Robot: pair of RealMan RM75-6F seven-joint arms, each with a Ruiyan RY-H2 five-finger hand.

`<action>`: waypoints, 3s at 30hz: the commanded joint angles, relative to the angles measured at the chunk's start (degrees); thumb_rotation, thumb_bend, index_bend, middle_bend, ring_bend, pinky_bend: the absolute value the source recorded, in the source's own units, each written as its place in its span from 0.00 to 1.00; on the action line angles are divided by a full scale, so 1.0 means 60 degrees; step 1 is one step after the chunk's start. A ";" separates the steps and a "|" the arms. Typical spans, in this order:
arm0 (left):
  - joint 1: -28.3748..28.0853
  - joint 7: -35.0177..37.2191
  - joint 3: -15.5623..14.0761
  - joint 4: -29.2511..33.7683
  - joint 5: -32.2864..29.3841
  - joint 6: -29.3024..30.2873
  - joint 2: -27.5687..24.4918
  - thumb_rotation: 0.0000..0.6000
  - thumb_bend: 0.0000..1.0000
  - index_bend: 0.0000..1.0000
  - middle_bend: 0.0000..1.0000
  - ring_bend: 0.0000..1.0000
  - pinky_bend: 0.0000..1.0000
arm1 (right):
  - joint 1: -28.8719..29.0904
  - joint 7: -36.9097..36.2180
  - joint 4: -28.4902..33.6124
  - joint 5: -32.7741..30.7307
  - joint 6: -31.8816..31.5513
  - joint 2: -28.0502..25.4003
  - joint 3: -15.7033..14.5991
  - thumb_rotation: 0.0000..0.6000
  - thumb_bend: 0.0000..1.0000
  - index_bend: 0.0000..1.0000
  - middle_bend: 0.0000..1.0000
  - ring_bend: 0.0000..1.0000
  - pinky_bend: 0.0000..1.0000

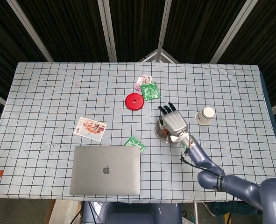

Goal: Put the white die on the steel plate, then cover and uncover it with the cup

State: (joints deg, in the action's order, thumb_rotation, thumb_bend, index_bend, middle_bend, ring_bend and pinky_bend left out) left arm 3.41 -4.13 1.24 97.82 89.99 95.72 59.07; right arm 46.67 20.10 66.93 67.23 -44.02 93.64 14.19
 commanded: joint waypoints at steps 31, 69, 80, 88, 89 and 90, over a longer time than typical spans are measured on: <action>-0.0053 -0.0303 0.0015 0.0065 -0.0094 -0.0195 0.0055 1.00 0.26 0.22 0.00 0.00 0.13 | 0.0094 -0.0017 -0.0194 -0.0758 0.0379 -0.0228 -0.0432 1.00 0.12 0.41 0.13 0.12 0.00; -0.0037 -0.0549 -0.0059 0.0167 0.0025 -0.0212 0.0114 1.00 0.26 0.22 0.00 0.00 0.13 | -0.1308 -0.0873 0.0376 -0.0691 -0.1231 -0.2162 -0.0531 1.00 0.00 0.19 0.13 0.08 0.00; -0.0061 -0.0579 -0.0019 0.0172 -0.0086 -0.0279 0.0116 1.00 0.26 0.22 0.00 0.00 0.13 | -0.1090 -0.0984 -0.0229 -0.0709 -0.0956 -0.2047 -0.0429 1.00 0.11 0.23 0.24 0.07 0.00; -0.0063 -0.0678 0.0001 0.0181 -0.0130 -0.0283 0.0150 1.00 0.26 0.22 0.00 0.00 0.13 | -0.0961 -0.1000 -0.0722 -0.0797 -0.0692 -0.1862 -0.0424 1.00 0.14 0.24 0.31 0.08 0.00; -0.0074 -0.0707 0.0001 0.0201 -0.0140 -0.0308 0.0160 1.00 0.26 0.22 0.00 0.00 0.13 | -0.0959 -0.1004 -0.0781 -0.0793 -0.0662 -0.1849 -0.0442 1.00 0.14 0.24 0.31 0.08 0.00; -0.0080 -0.0726 0.0002 0.0209 -0.0150 -0.0324 0.0162 1.00 0.26 0.22 0.00 0.00 0.13 | -0.0959 -0.1010 -0.0823 -0.0790 -0.0643 -0.1841 -0.0452 1.00 0.15 0.24 0.32 0.09 0.00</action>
State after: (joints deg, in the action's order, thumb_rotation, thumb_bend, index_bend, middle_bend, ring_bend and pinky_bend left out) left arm 2.97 -8.41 1.24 99.02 89.14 93.86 60.02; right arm 40.89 14.08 62.16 62.47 -48.02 82.51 11.57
